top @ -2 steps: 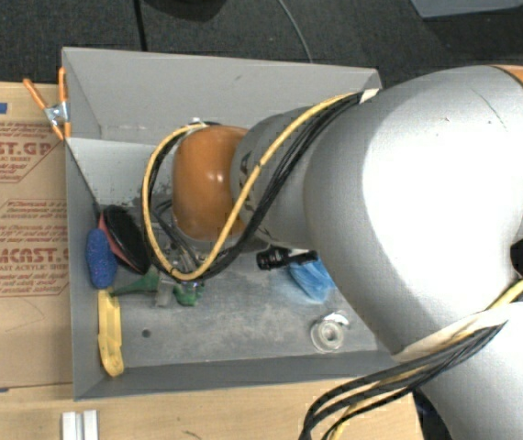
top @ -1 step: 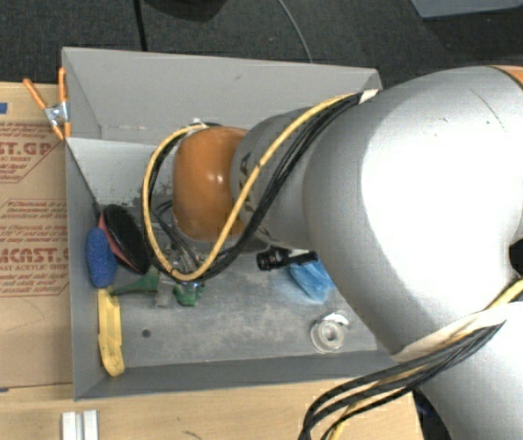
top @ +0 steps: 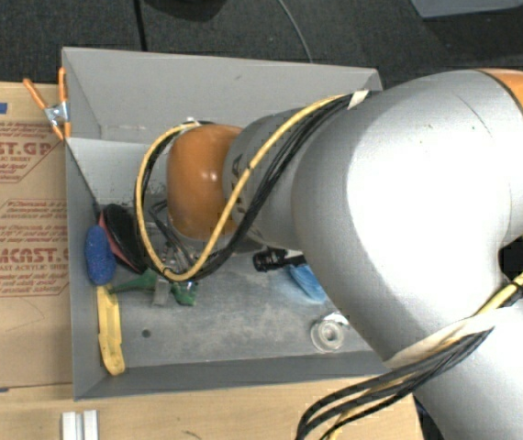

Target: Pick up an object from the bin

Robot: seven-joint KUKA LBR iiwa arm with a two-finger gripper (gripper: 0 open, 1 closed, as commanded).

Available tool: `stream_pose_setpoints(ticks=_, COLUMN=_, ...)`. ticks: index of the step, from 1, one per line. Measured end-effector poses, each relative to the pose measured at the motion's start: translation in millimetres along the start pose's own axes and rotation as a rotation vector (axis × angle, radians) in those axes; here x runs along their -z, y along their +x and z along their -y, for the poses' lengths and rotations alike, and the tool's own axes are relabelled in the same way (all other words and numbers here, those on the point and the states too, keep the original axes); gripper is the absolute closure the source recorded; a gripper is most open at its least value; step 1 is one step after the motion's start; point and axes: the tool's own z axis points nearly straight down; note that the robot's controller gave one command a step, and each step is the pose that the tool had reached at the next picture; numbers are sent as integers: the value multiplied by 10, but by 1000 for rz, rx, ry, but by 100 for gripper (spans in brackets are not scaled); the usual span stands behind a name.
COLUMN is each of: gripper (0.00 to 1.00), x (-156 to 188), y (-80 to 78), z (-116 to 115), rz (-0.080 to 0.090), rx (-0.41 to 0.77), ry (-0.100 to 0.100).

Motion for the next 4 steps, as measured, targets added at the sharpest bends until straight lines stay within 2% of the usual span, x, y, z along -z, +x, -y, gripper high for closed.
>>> stream_pose_setpoints(ticks=1, gripper=100, x=-3, y=-3, z=-17, rz=-1, rx=-9, ry=4)
stream_pose_setpoints(ticks=2, gripper=100, x=-15, y=3, z=-74, rz=-5, rx=-37, ry=19)
stream_pose_setpoints(ticks=3, gripper=100, x=-9, y=122, z=-132, rz=-6, rx=-182, ry=26)
stream_pose_setpoints(ticks=4, gripper=100, x=-3, y=169, z=-162, rz=-3, rx=-149, ry=27)
